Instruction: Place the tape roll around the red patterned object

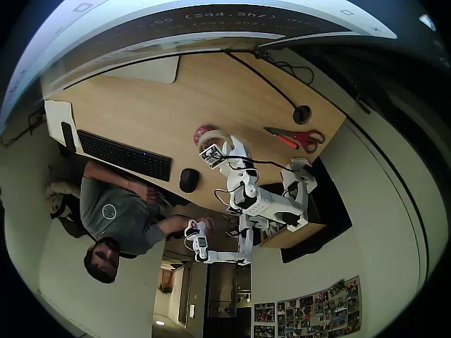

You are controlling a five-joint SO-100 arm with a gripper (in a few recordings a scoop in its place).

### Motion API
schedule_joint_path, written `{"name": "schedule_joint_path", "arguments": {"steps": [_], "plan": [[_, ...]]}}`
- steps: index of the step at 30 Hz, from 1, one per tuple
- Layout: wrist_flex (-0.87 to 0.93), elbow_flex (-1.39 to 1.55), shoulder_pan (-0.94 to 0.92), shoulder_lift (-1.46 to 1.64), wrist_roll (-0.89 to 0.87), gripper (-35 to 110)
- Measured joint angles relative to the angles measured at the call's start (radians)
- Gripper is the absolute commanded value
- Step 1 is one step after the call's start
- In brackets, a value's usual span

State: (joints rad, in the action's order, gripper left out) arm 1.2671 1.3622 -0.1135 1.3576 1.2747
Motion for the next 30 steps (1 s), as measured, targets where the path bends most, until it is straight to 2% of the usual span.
{"name": "schedule_joint_path", "arguments": {"steps": [20, 30], "plan": [[0.040, -0.311, 0.034, -0.247, -0.018, 0], [0.041, -0.376, 0.058, -0.304, -0.035, 0]]}}
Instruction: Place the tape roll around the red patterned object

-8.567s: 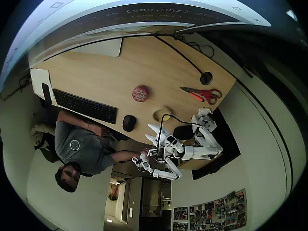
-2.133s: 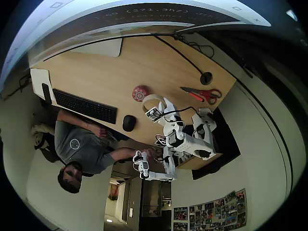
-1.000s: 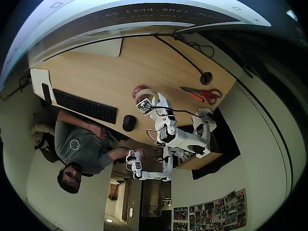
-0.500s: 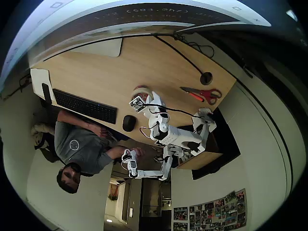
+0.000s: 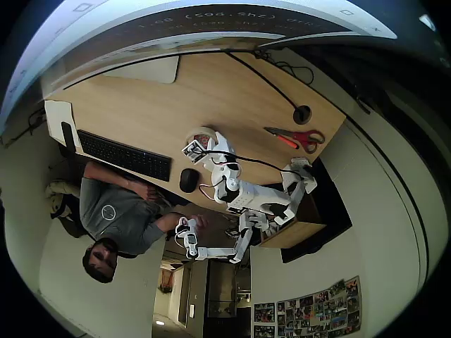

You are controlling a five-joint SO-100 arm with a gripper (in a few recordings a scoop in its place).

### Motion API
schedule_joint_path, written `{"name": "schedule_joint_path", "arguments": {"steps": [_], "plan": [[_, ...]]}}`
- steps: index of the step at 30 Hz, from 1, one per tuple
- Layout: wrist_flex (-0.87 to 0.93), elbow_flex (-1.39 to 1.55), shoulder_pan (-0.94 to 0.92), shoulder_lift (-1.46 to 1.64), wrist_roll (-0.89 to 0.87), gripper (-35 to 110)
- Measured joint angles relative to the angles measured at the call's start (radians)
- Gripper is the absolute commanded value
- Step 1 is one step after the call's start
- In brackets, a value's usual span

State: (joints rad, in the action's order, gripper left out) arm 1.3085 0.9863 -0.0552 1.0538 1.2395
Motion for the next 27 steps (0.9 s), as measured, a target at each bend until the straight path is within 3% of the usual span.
{"name": "schedule_joint_path", "arguments": {"steps": [4, 11, 27], "plan": [[0.009, -0.009, 0.003, 0.000, 0.000, 0], [0.032, -0.015, 0.017, 0.000, 0.000, 15], [0.077, -0.021, 0.014, 0.002, 0.000, 25]]}}
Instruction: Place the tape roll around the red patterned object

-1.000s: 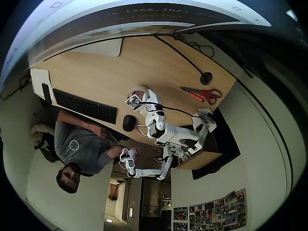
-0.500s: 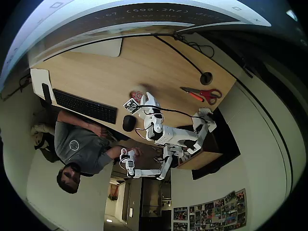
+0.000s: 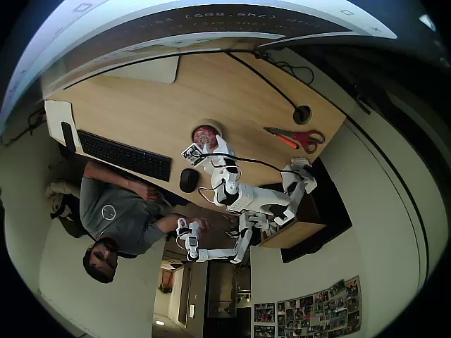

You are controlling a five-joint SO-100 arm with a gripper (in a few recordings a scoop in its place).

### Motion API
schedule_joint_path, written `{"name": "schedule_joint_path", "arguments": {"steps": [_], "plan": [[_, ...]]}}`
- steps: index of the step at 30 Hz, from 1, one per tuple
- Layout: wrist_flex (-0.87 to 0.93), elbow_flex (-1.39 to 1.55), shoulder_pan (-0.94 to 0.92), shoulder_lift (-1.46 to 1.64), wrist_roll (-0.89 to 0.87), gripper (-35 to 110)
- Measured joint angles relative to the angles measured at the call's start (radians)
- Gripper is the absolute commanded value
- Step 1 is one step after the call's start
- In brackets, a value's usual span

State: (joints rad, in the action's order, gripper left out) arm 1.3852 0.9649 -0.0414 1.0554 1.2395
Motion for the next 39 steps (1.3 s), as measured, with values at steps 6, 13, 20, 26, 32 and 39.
{"name": "schedule_joint_path", "arguments": {"steps": [6, 13, 20, 26, 32, 39], "plan": [[0.095, -0.002, 0.000, 0.075, 0.000, 27], [0.104, 0.209, 0.035, 0.333, -0.023, 30], [-0.071, 0.594, 0.048, 0.609, -0.046, 31], [-0.181, 0.833, 0.078, 0.719, -0.051, 30], [-0.140, 0.818, 0.101, 0.755, -0.051, 30], [0.008, 0.621, 0.126, 0.755, -0.055, 30]]}}
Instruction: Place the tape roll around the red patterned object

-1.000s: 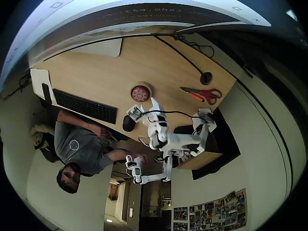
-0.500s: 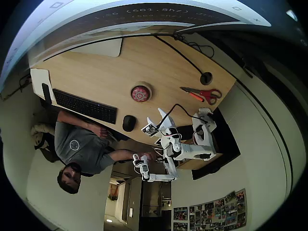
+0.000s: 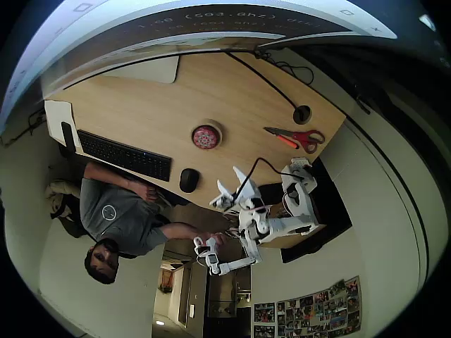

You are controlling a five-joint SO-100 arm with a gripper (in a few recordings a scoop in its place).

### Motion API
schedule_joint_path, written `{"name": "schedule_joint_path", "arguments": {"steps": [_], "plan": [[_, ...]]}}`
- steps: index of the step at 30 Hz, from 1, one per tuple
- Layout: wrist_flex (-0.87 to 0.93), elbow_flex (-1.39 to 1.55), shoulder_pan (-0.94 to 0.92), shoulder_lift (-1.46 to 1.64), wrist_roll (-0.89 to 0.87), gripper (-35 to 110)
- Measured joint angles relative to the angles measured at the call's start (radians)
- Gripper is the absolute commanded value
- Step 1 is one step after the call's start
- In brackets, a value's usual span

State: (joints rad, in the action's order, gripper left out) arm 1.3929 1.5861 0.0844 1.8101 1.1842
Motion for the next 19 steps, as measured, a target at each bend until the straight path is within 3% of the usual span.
{"name": "schedule_joint_path", "arguments": {"steps": [8, 19], "plan": [[0.235, -0.298, 0.020, -0.031, 0.000, 30], [0.261, -0.325, 0.037, -0.026, -0.011, 29]]}}
